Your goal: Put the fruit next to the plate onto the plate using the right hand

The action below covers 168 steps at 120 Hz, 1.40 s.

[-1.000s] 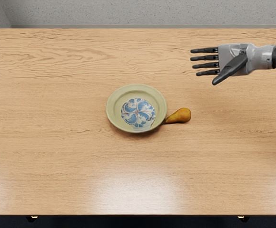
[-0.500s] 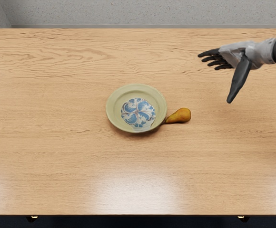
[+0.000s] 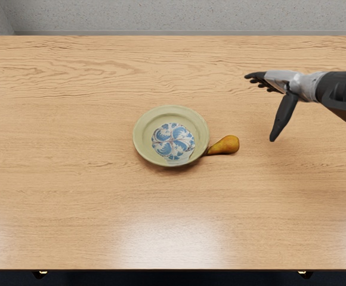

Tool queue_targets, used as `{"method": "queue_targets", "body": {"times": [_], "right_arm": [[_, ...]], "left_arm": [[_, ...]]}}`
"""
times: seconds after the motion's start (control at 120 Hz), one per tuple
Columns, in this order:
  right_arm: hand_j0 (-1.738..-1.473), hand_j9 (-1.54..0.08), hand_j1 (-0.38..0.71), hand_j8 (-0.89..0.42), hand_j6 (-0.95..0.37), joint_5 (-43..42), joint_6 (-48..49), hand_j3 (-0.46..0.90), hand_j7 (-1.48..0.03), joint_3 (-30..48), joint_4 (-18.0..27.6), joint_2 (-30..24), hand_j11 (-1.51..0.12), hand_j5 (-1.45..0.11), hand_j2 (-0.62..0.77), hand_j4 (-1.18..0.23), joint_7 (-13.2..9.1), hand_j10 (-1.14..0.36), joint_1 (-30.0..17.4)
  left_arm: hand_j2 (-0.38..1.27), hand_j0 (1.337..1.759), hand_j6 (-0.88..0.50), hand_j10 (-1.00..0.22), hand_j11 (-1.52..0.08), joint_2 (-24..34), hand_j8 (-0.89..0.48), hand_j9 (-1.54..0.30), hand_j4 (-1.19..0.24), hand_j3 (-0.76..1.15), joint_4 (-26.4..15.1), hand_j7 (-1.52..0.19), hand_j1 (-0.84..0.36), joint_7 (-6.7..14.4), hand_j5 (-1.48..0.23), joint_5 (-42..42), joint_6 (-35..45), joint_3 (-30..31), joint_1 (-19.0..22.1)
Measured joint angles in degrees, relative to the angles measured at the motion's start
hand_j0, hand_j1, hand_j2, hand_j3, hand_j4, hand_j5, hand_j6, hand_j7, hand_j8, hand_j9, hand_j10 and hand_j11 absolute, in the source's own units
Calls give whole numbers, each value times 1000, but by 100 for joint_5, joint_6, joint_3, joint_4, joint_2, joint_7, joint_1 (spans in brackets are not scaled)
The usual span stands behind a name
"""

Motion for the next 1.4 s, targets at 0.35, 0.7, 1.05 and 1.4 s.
{"method": "queue_targets", "body": {"times": [0.35, 0.7, 1.05, 1.4], "right_arm": [[-1658, -276, -96, -216, -218, -670, -437, 0, -276, -91, 391, 299, -276, -276, -40, -216, 2, -215, -381], [-1658, -358, -20, -279, -280, -1375, -839, 0, -358, -102, 529, 676, -358, -358, -53, -278, 0, -278, -716], [-1658, -390, 9, -303, -304, -1886, -1338, 0, -390, -101, 538, 882, -390, -390, -57, -303, 1, -302, -1193], [-1658, -453, 67, -351, -352, -2115, -1682, 0, -452, -103, 508, 1057, -453, -453, -67, -350, 2, -350, -1385]], "left_arm": [[4, 1658, -21, -21, -27, 0, -21, -27, -21, 0, 0, -27, 325, 0, -27, 0, 1, 0, 0], [4, 1658, -21, -21, -27, 0, -21, -27, -21, 0, 0, -27, 325, 0, -27, 0, 1, 0, 0], [4, 1658, -21, -21, -26, 0, -21, -27, -21, 0, 0, -27, 325, 0, -27, 0, 0, 0, 0], [4, 1658, -21, -21, -26, 0, -21, -27, -21, 0, 0, -27, 325, 0, -27, 0, 0, 0, 0]]}}
